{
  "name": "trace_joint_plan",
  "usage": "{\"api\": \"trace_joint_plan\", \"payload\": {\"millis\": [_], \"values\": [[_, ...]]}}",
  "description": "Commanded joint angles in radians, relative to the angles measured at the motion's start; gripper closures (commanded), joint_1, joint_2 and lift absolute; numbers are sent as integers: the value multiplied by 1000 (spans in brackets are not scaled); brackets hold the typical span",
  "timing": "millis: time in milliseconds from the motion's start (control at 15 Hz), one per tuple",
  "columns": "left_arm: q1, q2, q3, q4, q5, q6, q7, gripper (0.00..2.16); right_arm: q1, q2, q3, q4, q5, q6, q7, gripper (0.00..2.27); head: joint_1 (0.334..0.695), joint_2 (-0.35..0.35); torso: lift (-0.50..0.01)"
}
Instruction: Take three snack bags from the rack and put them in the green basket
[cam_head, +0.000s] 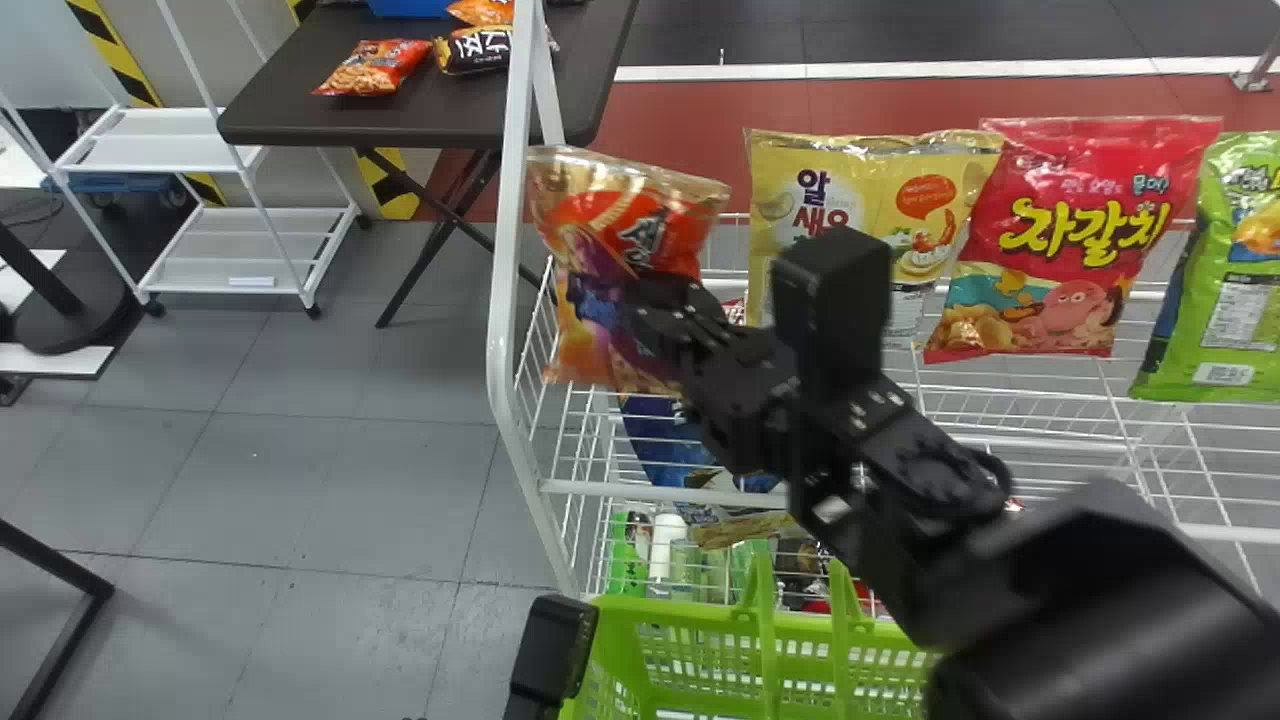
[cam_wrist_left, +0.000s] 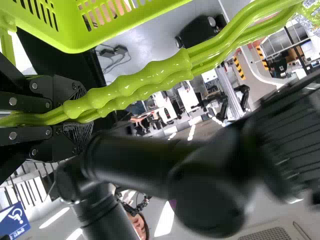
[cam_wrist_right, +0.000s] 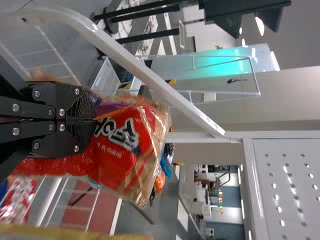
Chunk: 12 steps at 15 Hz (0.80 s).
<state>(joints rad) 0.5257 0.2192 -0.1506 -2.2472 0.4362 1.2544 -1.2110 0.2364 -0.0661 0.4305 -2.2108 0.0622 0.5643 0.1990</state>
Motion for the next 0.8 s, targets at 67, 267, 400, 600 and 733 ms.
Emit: {"api": "trace_joint_plan", "payload": {"millis": [67,267,400,600,733], "values": [[1,-3,-14,0,-10,-6,4,1926,231,-89,-139,-282,21,52,-1,2155,695,-37,-15],[1,-17,-17,0,-22,-6,4,1926,417,-144,-289,-472,10,89,7,2155,695,-192,-15],[1,-32,-12,1,-36,-6,7,1926,509,-170,-395,-589,-36,248,17,2155,695,-290,-15],[-1,-49,-7,5,-53,-10,8,1926,595,-186,-486,-702,-47,573,39,2155,695,-350,-15],[-1,-55,-4,6,-54,-19,11,1926,620,-190,-518,-728,-45,739,50,2155,695,-350,-15]]}}
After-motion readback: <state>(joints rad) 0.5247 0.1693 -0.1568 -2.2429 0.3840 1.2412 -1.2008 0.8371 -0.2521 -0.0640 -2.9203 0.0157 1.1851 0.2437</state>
